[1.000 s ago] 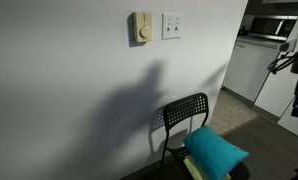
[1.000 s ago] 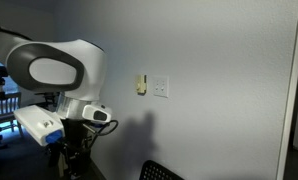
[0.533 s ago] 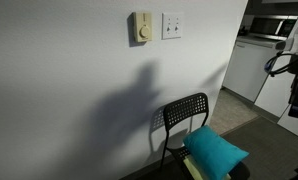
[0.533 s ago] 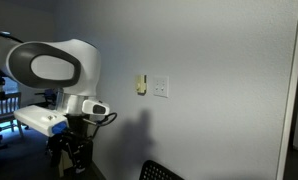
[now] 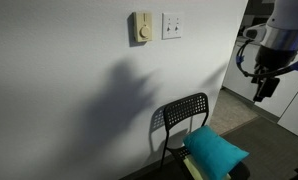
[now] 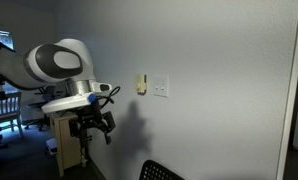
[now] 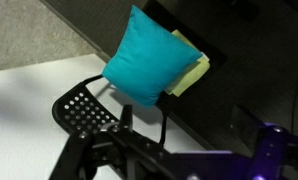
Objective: Turn on the left switch
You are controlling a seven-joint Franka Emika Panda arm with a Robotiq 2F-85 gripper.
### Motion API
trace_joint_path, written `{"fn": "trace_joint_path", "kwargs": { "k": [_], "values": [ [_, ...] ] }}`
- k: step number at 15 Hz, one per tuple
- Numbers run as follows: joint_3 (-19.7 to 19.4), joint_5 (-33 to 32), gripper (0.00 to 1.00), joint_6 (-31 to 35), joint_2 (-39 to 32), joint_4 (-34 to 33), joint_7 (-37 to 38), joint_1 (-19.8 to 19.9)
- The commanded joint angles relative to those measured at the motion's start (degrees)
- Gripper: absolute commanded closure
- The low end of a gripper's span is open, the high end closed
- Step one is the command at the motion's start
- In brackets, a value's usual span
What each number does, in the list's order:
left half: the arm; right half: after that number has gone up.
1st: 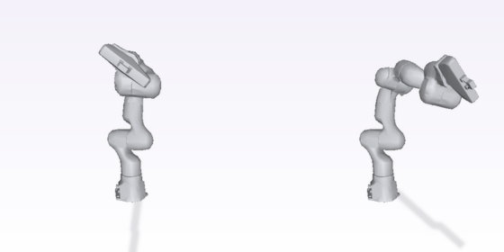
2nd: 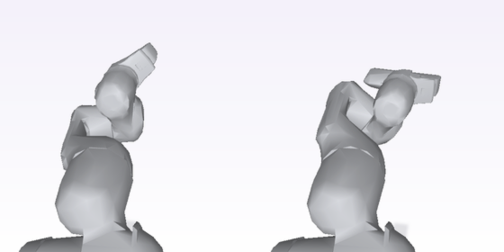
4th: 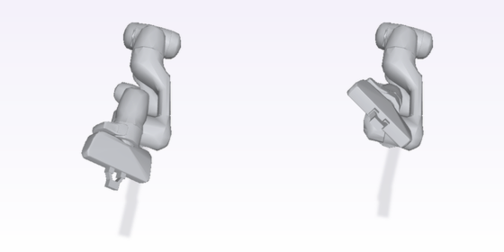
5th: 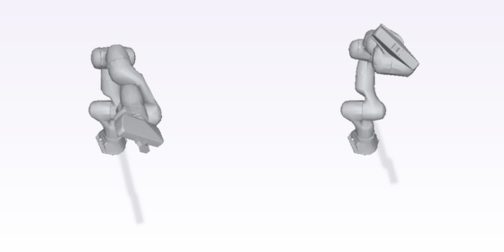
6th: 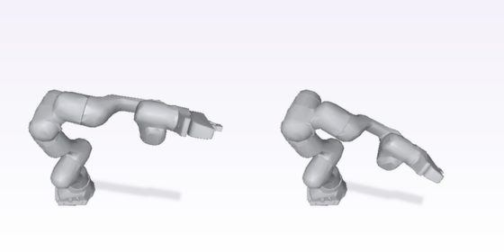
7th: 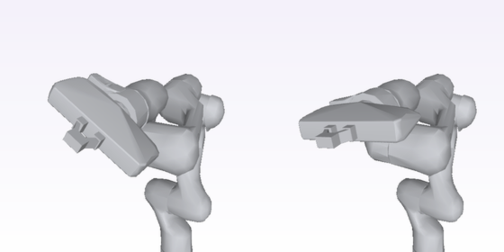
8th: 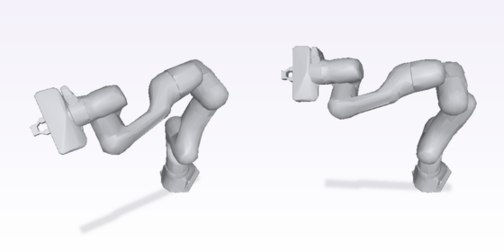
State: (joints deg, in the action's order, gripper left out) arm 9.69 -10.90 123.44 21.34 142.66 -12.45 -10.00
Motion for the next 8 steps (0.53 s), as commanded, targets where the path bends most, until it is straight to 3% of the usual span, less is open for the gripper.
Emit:
{"fn": "trace_joint_path", "kwargs": {
  "k": [1, 4, 5, 8],
  "values": [
    [0.9, -5.4, 0.00, 4.8, -5.1, -5.5, -1.4, -0.3],
    [2.4, -8.7, 0.00, 4.6, -5.1, -8.5, 2.0, -0.2],
    [1.3, -6.8, 0.00, 5.3, -4.2, -6.3, 0.4, -0.7],
    [1.9, -7.4, 0.00, 5.2, -4.2, -7.8, 1.4, -0.8]
  ]
}}
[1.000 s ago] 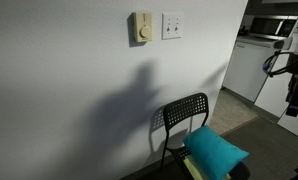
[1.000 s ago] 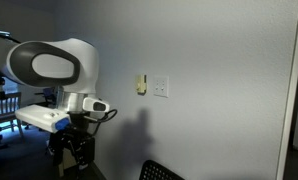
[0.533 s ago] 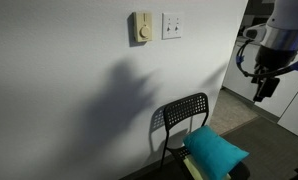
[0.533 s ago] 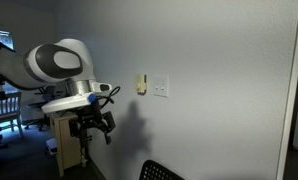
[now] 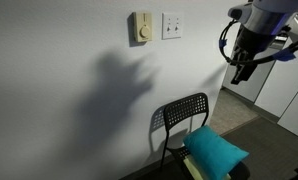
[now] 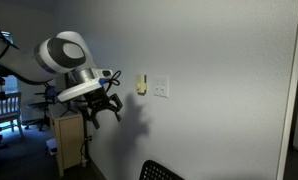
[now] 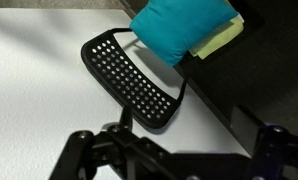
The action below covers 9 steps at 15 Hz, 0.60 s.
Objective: Turn on the left switch
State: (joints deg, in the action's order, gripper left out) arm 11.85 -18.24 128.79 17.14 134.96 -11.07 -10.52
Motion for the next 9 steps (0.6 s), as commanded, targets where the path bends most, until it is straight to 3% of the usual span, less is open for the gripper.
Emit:
{"fn": "trace_joint_path", "kwargs": {
  "k": [1, 5, 9],
  "values": [
    [-0.4, 0.4, 0.00, -0.5, 0.0, 0.4, -0.6, -0.5],
    [-0.3, -5.9, 0.00, 5.1, -1.9, 0.2, -3.3, 0.5],
    [-0.5, -14.7, 0.00, 9.5, -7.2, -4.3, -7.6, 1.4]
  ]
}}
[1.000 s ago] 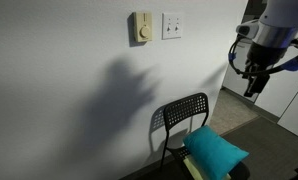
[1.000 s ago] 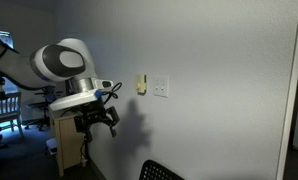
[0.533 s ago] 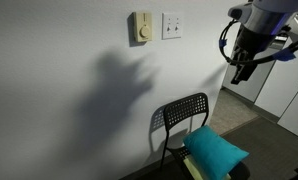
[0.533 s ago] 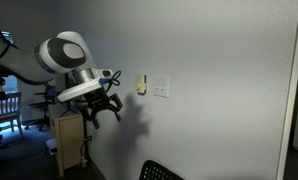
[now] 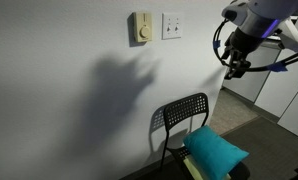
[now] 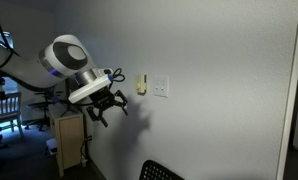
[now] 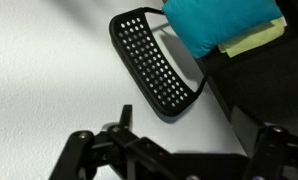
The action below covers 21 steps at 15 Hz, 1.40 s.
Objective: Turn on the left switch
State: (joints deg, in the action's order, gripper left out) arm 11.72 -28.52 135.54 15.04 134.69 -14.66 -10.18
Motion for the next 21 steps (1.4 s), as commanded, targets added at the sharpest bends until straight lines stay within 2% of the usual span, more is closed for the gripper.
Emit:
{"fn": "trace_joint_path", "kwargs": {
  "k": [1, 4, 6, 7, 11, 16, 19, 21],
  "values": [
    [-0.4, -6.0, 0.00, 2.9, -6.9, -5.6, -5.2, 1.1],
    [-1.1, -7.8, 0.00, 2.8, -13.0, -11.8, -9.6, 0.8],
    [-1.5, -5.6, 0.00, 3.5, -16.5, -15.8, -12.4, 0.5],
    [-1.0, -6.1, 0.00, 2.1, -12.0, -11.2, -9.1, 0.2],
    [-1.0, -6.0, 0.00, 2.0, -13.3, -12.5, -9.1, -0.1],
    [0.4, -14.5, 0.00, -0.6, -15.6, -16.2, -6.0, -1.2],
    [1.4, -21.2, 0.00, -3.4, -17.8, -20.5, -4.1, -2.5],
    [1.5, -23.0, 0.00, -5.3, -20.0, -23.9, -3.9, -3.0]
  ]
}}
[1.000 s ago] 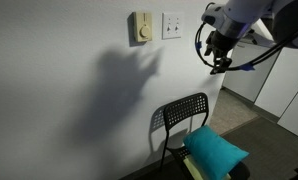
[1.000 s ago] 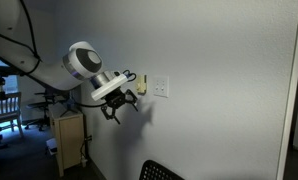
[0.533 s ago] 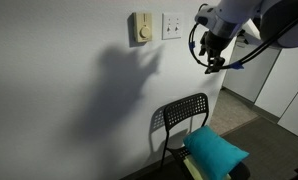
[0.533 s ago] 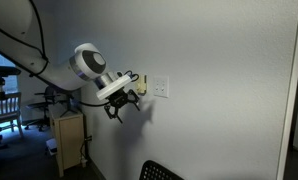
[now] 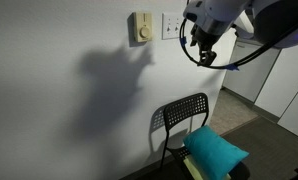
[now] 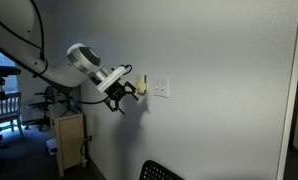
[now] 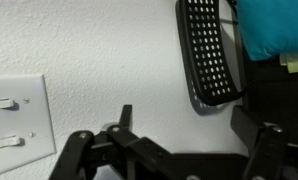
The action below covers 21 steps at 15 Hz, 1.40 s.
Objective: Turn on the left switch
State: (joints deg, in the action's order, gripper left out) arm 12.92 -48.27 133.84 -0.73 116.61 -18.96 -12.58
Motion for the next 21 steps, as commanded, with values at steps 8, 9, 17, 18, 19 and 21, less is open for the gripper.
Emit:
{"fn": "trace_joint_path", "kwargs": {
  "k": [8, 9, 17, 18, 19, 21],
  "values": [
    [-1.8, -1.1, 0.00, -1.4, -14.4, -19.3, -1.0, 0.4],
    [-2.0, -0.9, 0.00, -1.2, -15.7, -20.9, -1.2, 0.3],
    [-2.4, 0.5, 0.00, -1.7, -24.2, -32.4, -3.9, -1.1],
    [-2.5, 0.3, 0.00, -1.6, -25.1, -33.5, -4.1, -1.3],
    [-2.6, 0.2, 0.00, -1.6, -25.7, -34.6, -4.2, -1.5],
    [-3.0, -0.3, 0.00, -1.7, -27.0, -36.6, -4.3, -1.9]
  ]
}}
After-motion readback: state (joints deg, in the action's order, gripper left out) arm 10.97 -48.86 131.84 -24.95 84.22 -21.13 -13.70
